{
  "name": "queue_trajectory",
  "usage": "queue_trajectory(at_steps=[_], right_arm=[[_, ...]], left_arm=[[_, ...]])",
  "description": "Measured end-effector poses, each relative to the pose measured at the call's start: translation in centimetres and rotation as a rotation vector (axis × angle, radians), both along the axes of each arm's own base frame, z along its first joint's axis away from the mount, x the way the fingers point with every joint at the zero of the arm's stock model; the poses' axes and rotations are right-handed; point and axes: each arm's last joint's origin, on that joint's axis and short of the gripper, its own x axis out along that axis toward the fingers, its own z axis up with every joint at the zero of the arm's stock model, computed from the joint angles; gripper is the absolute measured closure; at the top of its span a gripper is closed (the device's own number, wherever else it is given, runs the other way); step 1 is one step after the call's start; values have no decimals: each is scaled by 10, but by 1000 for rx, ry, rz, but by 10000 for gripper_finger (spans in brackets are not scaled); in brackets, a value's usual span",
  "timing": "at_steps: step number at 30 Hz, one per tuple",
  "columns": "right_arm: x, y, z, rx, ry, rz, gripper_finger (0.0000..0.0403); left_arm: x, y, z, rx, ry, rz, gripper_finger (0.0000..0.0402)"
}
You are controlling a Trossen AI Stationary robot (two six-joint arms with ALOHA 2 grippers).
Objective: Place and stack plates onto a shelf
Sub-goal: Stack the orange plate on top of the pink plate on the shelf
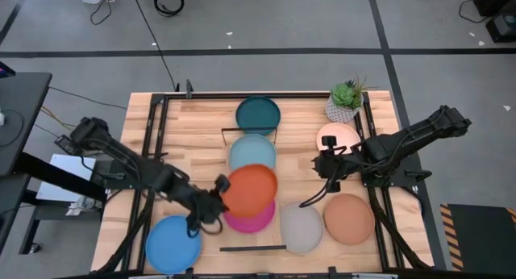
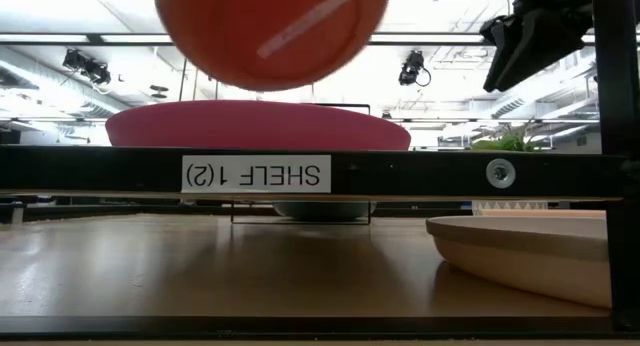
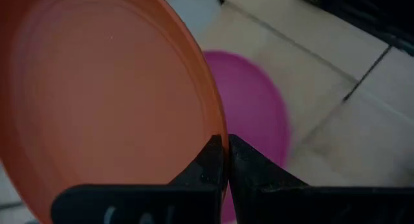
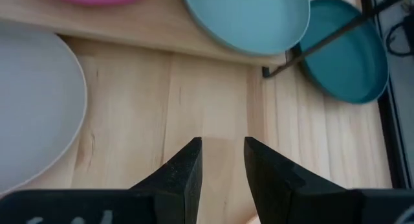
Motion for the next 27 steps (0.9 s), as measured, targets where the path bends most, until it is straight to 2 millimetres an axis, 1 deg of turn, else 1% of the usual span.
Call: queue_trajectory(at_steps=[4,7,10,15,18,22,27], right_arm=[[5,1,3,9,-53,15,282],[6,2,4,18,-64,27,282],[6,2,3,22,-59,29,282],[6,2,3,16,-53,36,282],[6,2,3,1,-54,40,282],[7,2,4,-4,-62,43,282],[8,2,4,7,-74,39,282]], left_arm=[[10,-19,-21,34,25,-20,385],[12,-25,-29,80,27,-16,385],[14,-27,-29,101,-1,-20,385],[16,-28,-27,83,-32,-16,385],[20,-30,-35,79,-4,-25,385],[20,-36,-48,85,58,-33,384],[13,-38,-51,99,106,-6,384]])
